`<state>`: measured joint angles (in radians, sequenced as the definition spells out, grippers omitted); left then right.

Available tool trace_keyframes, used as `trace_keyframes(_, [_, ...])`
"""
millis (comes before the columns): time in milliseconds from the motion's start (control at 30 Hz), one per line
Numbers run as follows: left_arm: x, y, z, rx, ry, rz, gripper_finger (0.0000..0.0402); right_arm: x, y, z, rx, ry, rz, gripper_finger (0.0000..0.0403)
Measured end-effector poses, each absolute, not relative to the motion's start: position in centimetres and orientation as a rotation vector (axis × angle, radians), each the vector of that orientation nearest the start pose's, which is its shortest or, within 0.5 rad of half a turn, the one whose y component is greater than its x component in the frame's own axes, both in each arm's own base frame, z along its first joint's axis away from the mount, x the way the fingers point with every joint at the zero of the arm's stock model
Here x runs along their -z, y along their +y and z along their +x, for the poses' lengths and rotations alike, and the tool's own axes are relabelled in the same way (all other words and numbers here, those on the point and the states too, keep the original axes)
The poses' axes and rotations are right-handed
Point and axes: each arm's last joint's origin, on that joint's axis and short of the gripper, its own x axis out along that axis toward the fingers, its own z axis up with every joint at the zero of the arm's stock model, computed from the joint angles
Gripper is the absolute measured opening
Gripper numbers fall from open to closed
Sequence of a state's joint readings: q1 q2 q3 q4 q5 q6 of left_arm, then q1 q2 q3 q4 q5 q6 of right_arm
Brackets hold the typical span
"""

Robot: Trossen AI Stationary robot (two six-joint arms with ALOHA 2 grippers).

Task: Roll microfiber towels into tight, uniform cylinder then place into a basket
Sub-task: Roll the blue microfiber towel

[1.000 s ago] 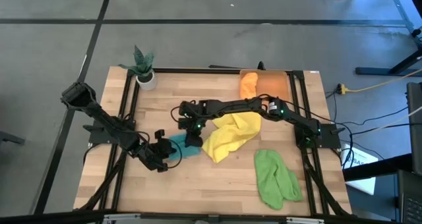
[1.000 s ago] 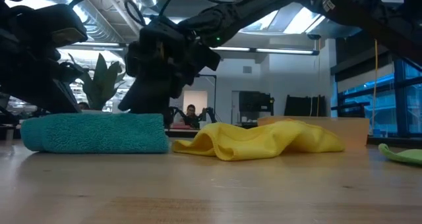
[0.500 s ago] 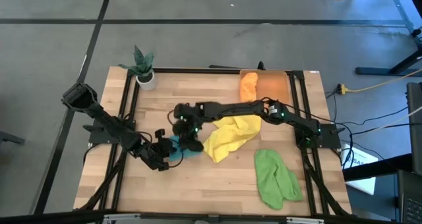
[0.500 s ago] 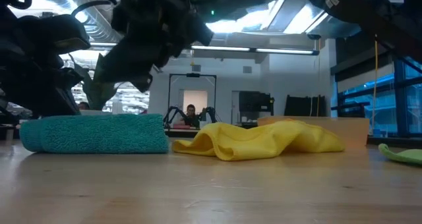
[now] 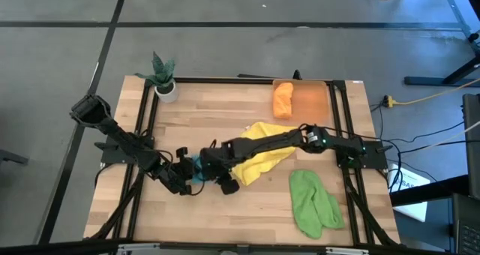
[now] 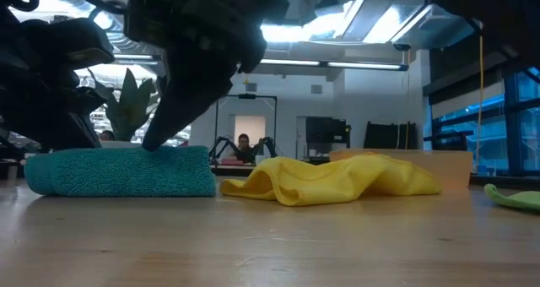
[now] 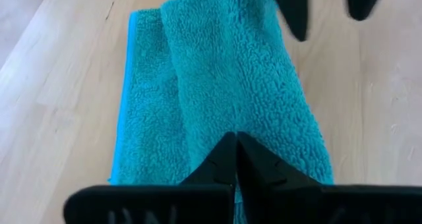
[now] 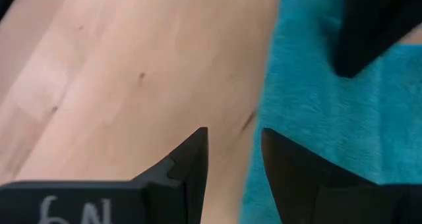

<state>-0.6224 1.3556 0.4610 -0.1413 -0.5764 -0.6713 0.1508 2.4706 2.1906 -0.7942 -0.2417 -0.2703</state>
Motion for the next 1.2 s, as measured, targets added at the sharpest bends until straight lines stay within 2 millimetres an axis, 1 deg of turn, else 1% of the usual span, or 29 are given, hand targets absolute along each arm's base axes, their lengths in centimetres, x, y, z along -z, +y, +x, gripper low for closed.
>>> trace_keyframes(167, [-12.9,-11.0,18.0,-0.239,0.809,-0.047,0.0004,-17.3,10.5,51.3,-0.526,1.03,-0.213,0.0141])
trace_keyframes(300, [-12.9,-11.0,18.0,-0.24,0.808,-0.049,0.0004,-17.3,11.0,51.3,-0.499,1.028,-0.25,0.0141])
trace_keyframes(433, [-12.8,-11.0,18.0,-0.224,0.822,-0.06,0.0004,-17.3,10.8,51.5,-0.407,1.023,-0.309,0.0141])
trace_keyframes(500, [-12.8,-11.1,18.0,-0.217,0.827,-0.064,0.0004,-17.2,10.7,51.5,-0.393,1.021,-0.315,0.0141])
trace_keyframes(800, [-12.8,-11.1,18.0,-0.21,0.832,-0.065,0.0004,-14.4,8.7,51.7,-0.316,1.007,-0.33,0.0141])
trace_keyframes(1033, [-12.8,-11.1,18.0,-0.208,0.833,-0.061,0.0004,-14.5,8.1,51.8,-0.295,1.011,-0.338,0.0141])
trace_keyframes(1200, [-12.8,-11.1,18.0,-0.21,0.838,-0.057,0.0004,-15.3,8.1,51.9,-0.31,1.009,-0.36,0.0141])
